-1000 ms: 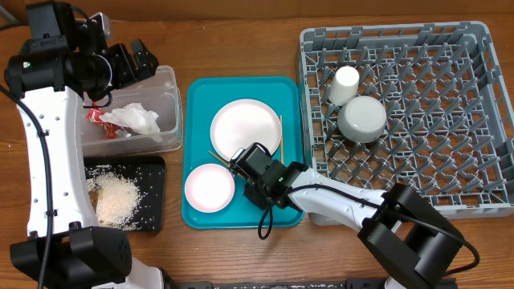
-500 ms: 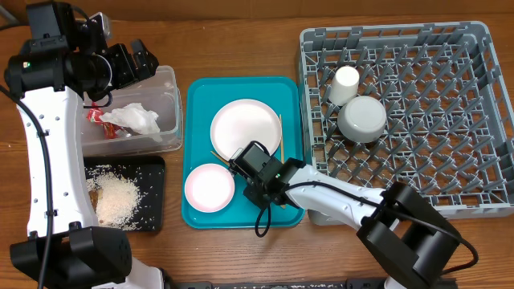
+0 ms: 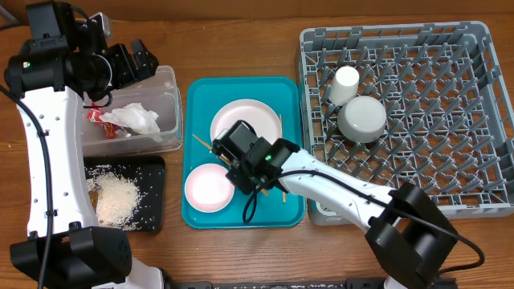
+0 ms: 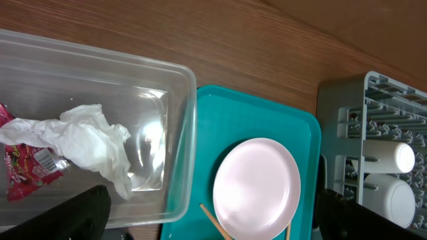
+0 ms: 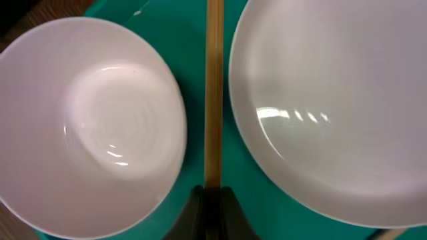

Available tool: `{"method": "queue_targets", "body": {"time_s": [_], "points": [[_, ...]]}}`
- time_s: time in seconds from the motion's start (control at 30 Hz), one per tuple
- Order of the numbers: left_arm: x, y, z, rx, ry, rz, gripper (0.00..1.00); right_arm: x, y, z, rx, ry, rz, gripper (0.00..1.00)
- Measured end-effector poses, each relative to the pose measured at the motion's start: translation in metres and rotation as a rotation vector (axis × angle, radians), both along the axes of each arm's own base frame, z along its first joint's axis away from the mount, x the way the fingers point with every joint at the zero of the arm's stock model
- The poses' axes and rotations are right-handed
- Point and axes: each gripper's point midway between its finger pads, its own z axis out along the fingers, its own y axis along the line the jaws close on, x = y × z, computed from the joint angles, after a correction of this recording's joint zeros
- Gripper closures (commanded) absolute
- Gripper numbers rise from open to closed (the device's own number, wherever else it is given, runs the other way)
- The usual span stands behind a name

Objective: Sort waste into correct bins and load items into the dishwasher
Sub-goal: 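Move right gripper to the chopsticks and pinch one chopstick, then carry the chopstick into the rack and release it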

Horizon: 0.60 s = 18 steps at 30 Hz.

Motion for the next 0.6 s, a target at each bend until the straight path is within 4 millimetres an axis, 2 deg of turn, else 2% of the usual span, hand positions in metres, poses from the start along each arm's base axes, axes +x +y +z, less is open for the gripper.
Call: {"method": "queue_targets", "body": {"time_s": [0.1,0.2,0.4,0.6], "points": [[0.000,0.000,0.000,0.000,0.000,0.000,0.00,0.012,-0.005,0.011,0.013,0.012,-0.058,0.96],[0.000,0.000,0.000,0.000,0.000,0.000,0.00,0.030,-0.020,0.022,0.022,0.032,-0.153,0.96],[0.000,0.000,0.000,0.000,0.000,0.000,0.00,0.080,-0.075,0.040,0.039,0.061,-0.374,0.96],[0.000,0.000,0.000,0.000,0.000,0.000,0.00,0.115,-0.125,0.045,0.056,0.059,-0.524,0.96]]}}
